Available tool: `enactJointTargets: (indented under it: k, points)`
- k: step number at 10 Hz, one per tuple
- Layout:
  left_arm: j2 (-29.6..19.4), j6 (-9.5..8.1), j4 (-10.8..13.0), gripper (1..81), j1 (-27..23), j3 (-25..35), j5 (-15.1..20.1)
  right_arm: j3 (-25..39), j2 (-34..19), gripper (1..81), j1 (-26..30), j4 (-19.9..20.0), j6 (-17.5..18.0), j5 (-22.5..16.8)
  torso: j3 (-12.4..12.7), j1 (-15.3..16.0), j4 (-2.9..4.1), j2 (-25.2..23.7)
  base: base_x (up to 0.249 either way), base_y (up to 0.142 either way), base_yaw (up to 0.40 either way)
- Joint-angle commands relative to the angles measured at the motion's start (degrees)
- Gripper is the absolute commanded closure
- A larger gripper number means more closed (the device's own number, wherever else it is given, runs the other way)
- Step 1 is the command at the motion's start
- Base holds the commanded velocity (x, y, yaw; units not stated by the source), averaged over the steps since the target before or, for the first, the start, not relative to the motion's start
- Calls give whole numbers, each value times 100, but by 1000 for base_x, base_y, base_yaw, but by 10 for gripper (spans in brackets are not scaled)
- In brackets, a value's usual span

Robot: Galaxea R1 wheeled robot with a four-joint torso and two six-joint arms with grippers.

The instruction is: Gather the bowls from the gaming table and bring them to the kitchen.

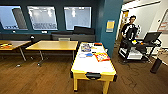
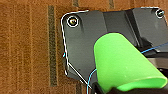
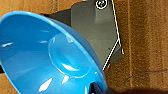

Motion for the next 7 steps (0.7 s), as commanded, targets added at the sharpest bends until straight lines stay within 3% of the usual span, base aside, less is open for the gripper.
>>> enactJointTargets:
  k: [1,4,7]
  points:
    - [-105,14,-32,811,-229,-28,307,-8,-87,811,189,-84,-25,-293,0,0,0,0,0,0,0]
    - [-114,23,30,811,-229,-28,298,-8,-87,811,180,-84,-17,-293,-2,9,0,7,-53,0,0]
    - [-88,32,47,811,-229,-28,298,-26,-87,811,189,-76,-17,-293,0,-7,0,-2,0,0,-303]
